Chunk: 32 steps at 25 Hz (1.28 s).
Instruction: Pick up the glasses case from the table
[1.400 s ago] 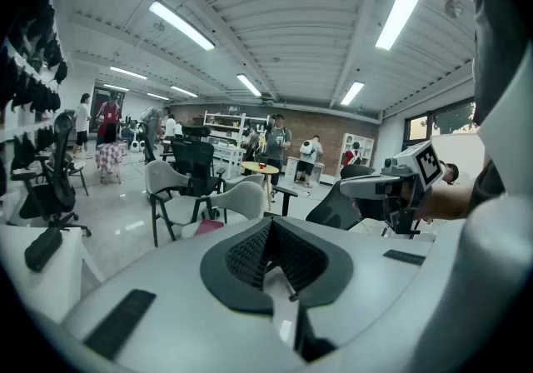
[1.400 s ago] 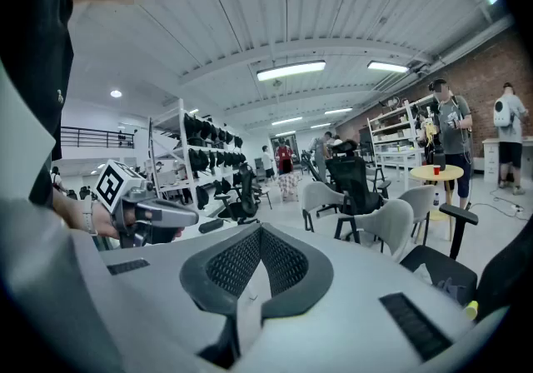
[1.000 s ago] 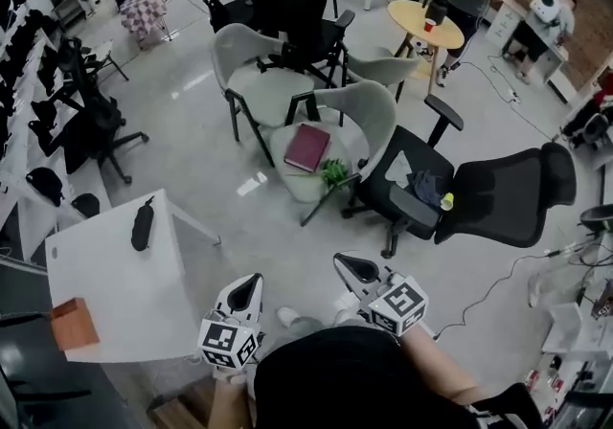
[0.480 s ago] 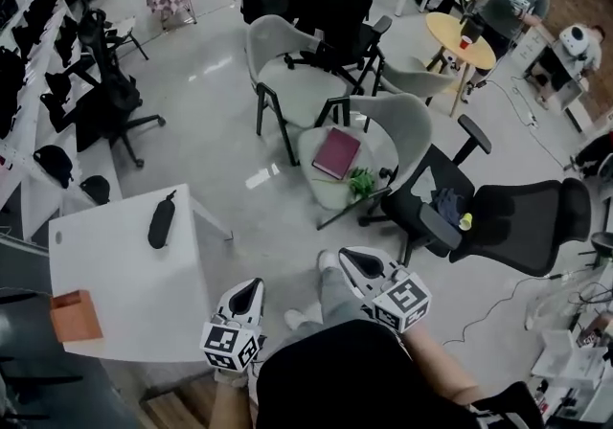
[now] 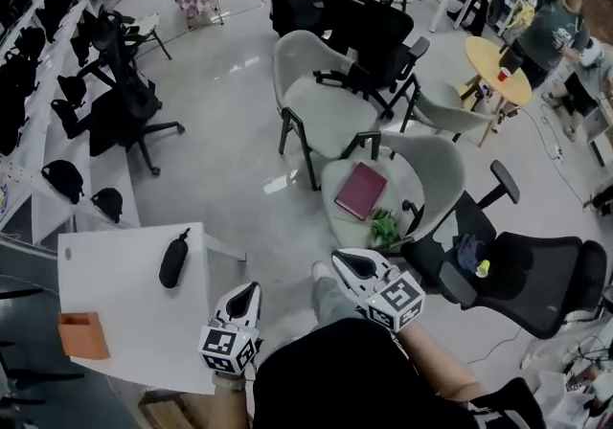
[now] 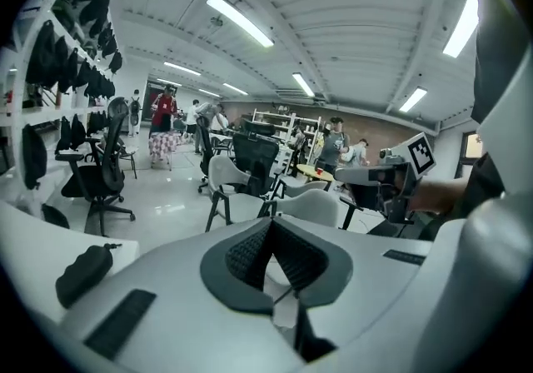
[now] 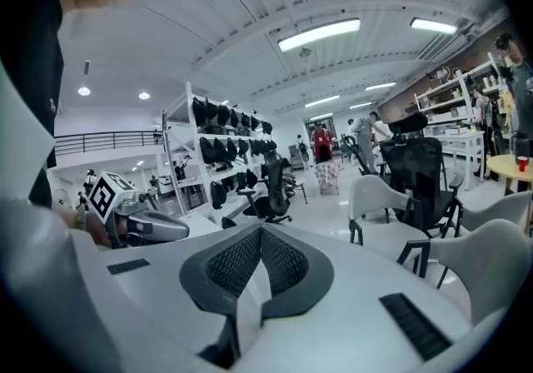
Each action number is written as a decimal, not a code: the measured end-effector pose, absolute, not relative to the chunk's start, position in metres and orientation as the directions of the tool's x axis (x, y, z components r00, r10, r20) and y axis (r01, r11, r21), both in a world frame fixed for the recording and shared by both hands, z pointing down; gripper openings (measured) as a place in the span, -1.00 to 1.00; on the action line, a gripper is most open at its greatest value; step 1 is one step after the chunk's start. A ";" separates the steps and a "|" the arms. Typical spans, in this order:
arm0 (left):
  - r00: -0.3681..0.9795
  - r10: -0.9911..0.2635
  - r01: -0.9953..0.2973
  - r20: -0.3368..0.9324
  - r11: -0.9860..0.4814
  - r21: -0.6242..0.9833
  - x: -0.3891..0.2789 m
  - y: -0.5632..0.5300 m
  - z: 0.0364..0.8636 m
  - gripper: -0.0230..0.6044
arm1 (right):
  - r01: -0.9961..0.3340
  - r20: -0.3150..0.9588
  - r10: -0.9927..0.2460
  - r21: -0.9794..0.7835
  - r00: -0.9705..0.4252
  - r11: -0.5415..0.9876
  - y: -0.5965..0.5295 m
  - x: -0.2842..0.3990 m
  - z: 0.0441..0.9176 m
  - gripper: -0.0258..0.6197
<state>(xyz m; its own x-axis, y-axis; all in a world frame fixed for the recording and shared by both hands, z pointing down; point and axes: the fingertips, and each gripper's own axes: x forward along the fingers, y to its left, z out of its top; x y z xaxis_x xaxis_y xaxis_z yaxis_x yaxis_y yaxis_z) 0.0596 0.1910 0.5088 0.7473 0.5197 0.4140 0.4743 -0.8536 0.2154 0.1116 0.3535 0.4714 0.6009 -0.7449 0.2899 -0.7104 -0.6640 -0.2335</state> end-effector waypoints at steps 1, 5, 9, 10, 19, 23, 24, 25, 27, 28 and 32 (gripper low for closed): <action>0.757 0.506 0.459 0.413 -0.862 0.216 0.076 0.190 0.505 -0.87 | -0.722 0.288 -0.759 -0.245 0.584 -0.648 0.351 0.128 0.470 -0.83; 0.792 0.447 0.399 0.415 -0.894 0.203 0.135 0.190 0.498 -0.87 | -0.770 0.286 -0.808 -0.259 0.515 -0.583 0.341 0.184 0.468 -0.83; 0.831 0.377 0.325 0.409 -0.926 0.194 0.176 0.181 0.492 -0.87 | -0.834 0.288 -0.858 -0.243 0.425 -0.495 0.318 0.224 0.466 -0.83; 0.841 0.354 0.301 0.410 -0.935 0.190 0.182 0.176 0.492 -0.87 | -0.850 0.288 -0.871 -0.241 0.399 -0.469 0.311 0.231 0.466 -0.83; 0.901 0.096 0.016 0.424 -0.982 0.188 0.159 0.101 0.494 -0.87 | -0.947 0.305 -0.943 -0.242 0.132 -0.210 0.218 0.248 0.472 -0.83; 0.906 -0.012 -0.110 0.422 -0.971 0.210 0.115 0.063 0.496 -0.87 | -0.967 0.316 -0.949 -0.234 0.022 -0.101 0.165 0.227 0.472 -0.83; 0.905 -0.032 -0.134 0.423 -0.968 0.213 0.104 0.054 0.497 -0.87 | -0.969 0.318 -0.948 -0.234 0.002 -0.081 0.151 0.221 0.472 -0.83; 0.903 -0.049 -0.154 0.426 -0.964 0.216 0.093 0.044 0.498 -0.87 | -0.970 0.321 -0.947 -0.235 -0.017 -0.063 0.137 0.215 0.473 -0.83; 0.897 -0.080 -0.191 0.435 -0.957 0.218 0.071 0.028 0.503 -0.87 | -0.972 0.331 -0.942 -0.235 -0.054 -0.027 0.112 0.202 0.475 -0.83; 0.894 -0.095 -0.208 0.437 -0.953 0.218 0.060 0.020 0.505 -0.87 | -0.973 0.336 -0.939 -0.232 -0.071 -0.010 0.099 0.196 0.477 -0.83; 0.885 -0.167 -0.286 0.435 -0.931 0.226 0.016 -0.014 0.513 -0.87 | -0.973 0.372 -0.917 -0.220 -0.145 0.065 0.049 0.165 0.494 -0.83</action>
